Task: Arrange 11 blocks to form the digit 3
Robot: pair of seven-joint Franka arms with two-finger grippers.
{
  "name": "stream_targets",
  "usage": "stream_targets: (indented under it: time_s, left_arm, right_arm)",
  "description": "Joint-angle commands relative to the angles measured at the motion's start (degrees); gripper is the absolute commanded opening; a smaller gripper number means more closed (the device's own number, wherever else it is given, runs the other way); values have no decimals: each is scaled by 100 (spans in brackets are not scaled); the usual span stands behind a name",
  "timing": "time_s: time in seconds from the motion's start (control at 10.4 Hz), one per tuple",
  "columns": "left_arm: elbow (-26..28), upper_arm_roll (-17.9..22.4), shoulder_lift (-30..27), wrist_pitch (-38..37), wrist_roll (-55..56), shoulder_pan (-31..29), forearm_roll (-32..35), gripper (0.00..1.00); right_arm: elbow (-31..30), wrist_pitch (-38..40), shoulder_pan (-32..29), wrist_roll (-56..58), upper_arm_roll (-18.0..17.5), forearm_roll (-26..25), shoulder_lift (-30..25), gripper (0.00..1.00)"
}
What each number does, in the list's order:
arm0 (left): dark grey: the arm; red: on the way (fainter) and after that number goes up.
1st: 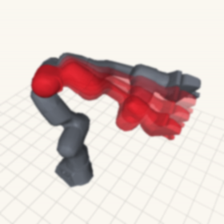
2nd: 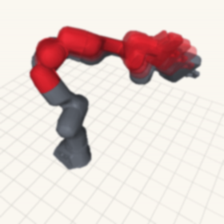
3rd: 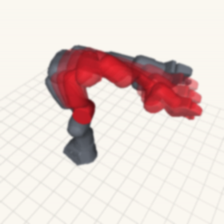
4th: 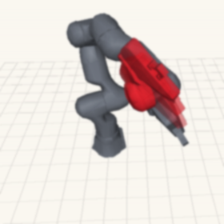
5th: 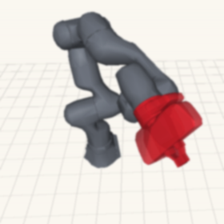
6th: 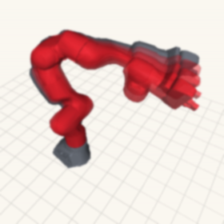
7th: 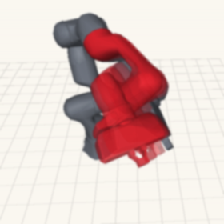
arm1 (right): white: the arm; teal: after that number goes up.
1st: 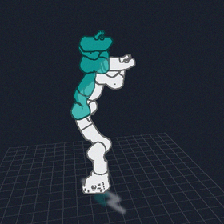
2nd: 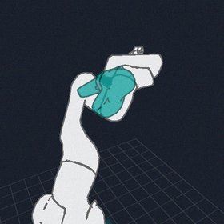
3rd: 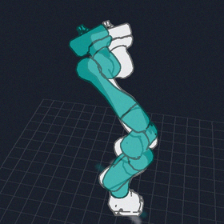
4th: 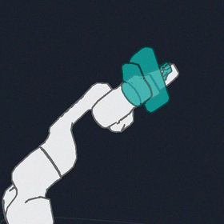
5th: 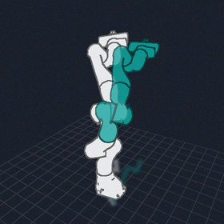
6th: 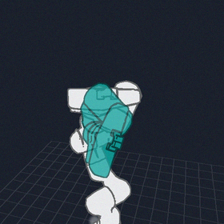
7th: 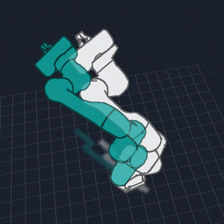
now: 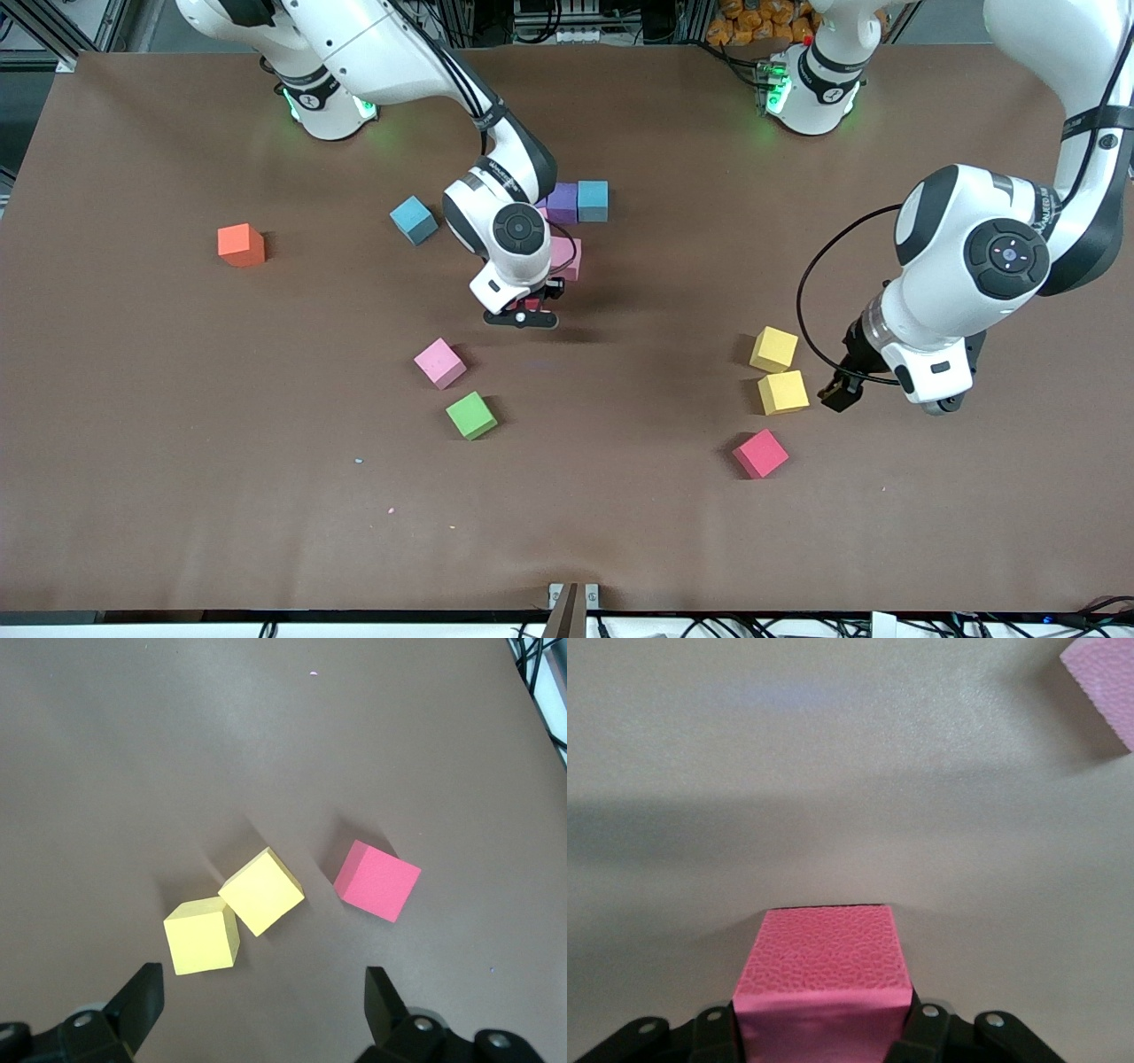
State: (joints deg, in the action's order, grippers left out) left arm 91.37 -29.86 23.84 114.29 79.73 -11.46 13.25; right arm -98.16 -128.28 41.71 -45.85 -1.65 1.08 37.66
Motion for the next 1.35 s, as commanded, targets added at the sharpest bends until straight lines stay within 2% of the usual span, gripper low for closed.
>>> stream_targets:
  time_s: [0.0, 1.06, 1.16, 1.25]
  left_arm:
    - [-111, -55, 50, -144, -230, -94, -121, 100]
    - [-120, -63, 51, -144, -300, -102, -156, 100]
    - [-120, -63, 51, -144, -300, -94, -156, 100]
    - [-120, -63, 51, -144, -300, -94, -156, 100]
  right_arm:
    - [-45, 67, 118, -214, 7, -28, 75, 0]
    - [-45, 75, 171, 216, 7, -46, 75, 1]
    - [-45, 93, 180, 225, 7, -46, 83, 15]
    - [-45, 93, 197, 234, 7, -46, 75, 23]
